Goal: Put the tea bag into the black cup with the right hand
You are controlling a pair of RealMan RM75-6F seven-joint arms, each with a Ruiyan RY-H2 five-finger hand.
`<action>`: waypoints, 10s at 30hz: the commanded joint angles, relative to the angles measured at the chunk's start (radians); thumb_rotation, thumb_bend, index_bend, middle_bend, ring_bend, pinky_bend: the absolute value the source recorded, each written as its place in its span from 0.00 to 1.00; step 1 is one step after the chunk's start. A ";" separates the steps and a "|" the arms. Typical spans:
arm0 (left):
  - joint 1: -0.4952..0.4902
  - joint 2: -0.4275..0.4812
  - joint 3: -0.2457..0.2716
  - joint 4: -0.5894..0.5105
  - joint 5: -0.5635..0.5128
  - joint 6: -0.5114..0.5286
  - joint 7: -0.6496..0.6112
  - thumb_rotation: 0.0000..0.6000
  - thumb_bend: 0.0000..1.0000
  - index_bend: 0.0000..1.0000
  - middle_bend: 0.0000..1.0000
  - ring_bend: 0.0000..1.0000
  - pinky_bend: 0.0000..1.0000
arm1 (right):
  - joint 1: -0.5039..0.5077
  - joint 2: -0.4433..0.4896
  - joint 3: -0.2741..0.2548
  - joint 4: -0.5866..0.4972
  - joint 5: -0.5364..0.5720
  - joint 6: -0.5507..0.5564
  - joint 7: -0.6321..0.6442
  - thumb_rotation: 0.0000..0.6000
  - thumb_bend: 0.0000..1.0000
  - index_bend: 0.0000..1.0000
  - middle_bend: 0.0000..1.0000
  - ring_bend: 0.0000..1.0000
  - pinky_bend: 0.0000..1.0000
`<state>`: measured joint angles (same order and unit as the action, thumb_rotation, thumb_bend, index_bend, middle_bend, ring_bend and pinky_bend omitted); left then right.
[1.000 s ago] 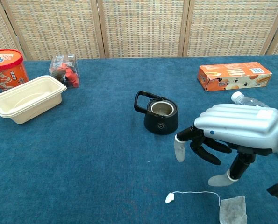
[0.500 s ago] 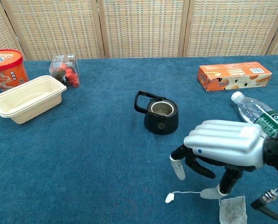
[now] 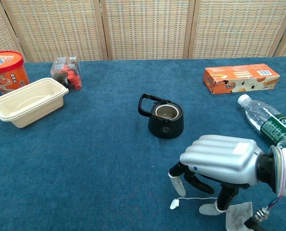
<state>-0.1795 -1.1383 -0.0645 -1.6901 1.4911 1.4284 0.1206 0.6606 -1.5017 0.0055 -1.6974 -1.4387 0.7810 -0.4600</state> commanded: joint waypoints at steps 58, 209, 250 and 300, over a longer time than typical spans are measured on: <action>0.006 -0.015 0.004 0.066 -0.017 -0.005 -0.065 1.00 0.38 0.00 0.00 0.00 0.00 | 0.111 -0.123 -0.023 0.046 0.217 0.009 -0.158 1.00 0.44 0.55 0.82 0.83 1.00; -0.012 -0.062 0.020 0.125 -0.065 -0.078 -0.068 1.00 0.38 0.00 0.00 0.00 0.00 | 0.310 0.248 0.252 -0.052 0.454 0.093 0.105 1.00 0.62 0.59 0.82 0.84 1.00; -0.011 -0.047 0.016 0.089 -0.061 -0.065 -0.030 1.00 0.38 0.00 0.00 0.00 0.00 | 0.248 0.099 0.101 0.119 0.198 0.115 0.161 1.00 0.62 0.49 0.81 0.84 1.00; -0.015 -0.019 0.003 0.050 -0.064 -0.052 0.007 1.00 0.38 0.00 0.00 0.00 0.00 | 0.327 0.211 0.106 0.090 0.262 -0.152 0.180 0.15 0.80 0.17 0.82 0.84 1.00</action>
<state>-0.1939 -1.1573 -0.0616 -1.6397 1.4267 1.3768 0.1277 0.9821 -1.2952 0.1113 -1.6062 -1.1860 0.6364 -0.2736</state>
